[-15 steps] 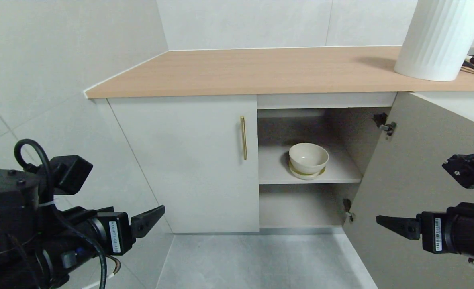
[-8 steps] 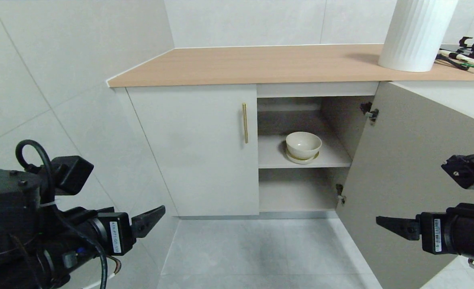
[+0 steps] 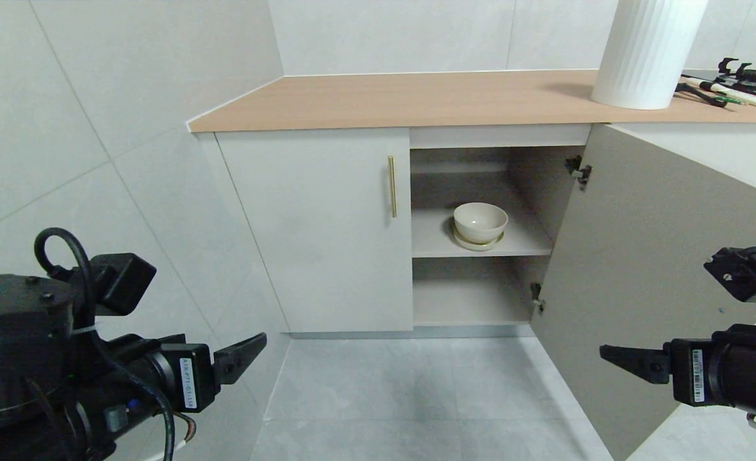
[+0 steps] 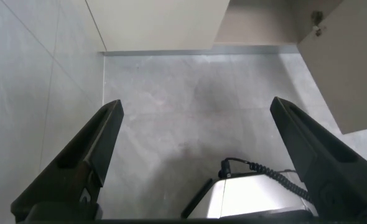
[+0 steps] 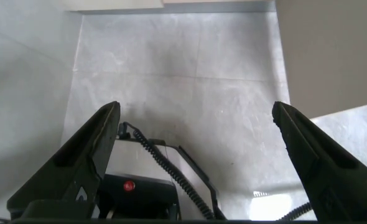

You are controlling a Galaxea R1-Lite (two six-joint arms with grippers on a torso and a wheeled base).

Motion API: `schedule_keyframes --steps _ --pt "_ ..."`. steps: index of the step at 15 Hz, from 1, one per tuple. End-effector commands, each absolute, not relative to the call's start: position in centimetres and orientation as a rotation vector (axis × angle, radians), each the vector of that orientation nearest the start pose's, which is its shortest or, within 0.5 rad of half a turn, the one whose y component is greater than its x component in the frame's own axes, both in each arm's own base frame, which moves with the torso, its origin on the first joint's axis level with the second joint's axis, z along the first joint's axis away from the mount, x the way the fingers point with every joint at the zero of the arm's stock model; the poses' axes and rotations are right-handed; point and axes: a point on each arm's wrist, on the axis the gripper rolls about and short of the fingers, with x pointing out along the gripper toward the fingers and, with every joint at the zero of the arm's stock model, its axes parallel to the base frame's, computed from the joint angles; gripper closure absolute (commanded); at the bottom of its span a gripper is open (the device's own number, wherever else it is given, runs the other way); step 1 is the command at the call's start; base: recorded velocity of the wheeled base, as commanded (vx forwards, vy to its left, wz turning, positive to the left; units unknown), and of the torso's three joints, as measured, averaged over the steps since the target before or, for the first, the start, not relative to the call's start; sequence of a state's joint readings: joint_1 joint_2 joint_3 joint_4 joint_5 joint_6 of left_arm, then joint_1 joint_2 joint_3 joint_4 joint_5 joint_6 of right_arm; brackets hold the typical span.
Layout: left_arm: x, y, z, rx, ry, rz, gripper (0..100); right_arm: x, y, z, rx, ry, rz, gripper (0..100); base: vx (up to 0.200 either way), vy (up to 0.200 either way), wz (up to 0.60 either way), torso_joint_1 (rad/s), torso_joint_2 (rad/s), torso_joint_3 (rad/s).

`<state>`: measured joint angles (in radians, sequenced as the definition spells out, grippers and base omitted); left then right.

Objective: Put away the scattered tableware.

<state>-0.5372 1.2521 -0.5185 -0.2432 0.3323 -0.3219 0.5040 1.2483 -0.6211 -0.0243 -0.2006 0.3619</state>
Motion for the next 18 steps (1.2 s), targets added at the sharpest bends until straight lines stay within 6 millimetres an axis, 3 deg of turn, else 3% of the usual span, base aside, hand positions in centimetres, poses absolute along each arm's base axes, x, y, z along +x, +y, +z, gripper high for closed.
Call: schedule_keyframes --steps 1,9,18 --pt "15.49 -8.37 17.61 -0.109 0.472 -0.127 0 15.59 8.1 18.45 0.139 0.615 0.186 0 0.0 0.0 0.0 0.0 0.0 0.0" --pt "15.42 -8.35 17.45 -0.09 0.476 -0.13 0 15.58 8.09 18.4 0.138 0.617 0.186 0 0.0 0.0 0.0 0.0 0.0 0.0" --pt "15.44 -8.37 17.25 -0.082 0.484 -0.129 0 14.9 7.6 17.64 0.065 0.747 0.167 0 -0.2 -0.2 0.0 0.002 0.0 0.001"
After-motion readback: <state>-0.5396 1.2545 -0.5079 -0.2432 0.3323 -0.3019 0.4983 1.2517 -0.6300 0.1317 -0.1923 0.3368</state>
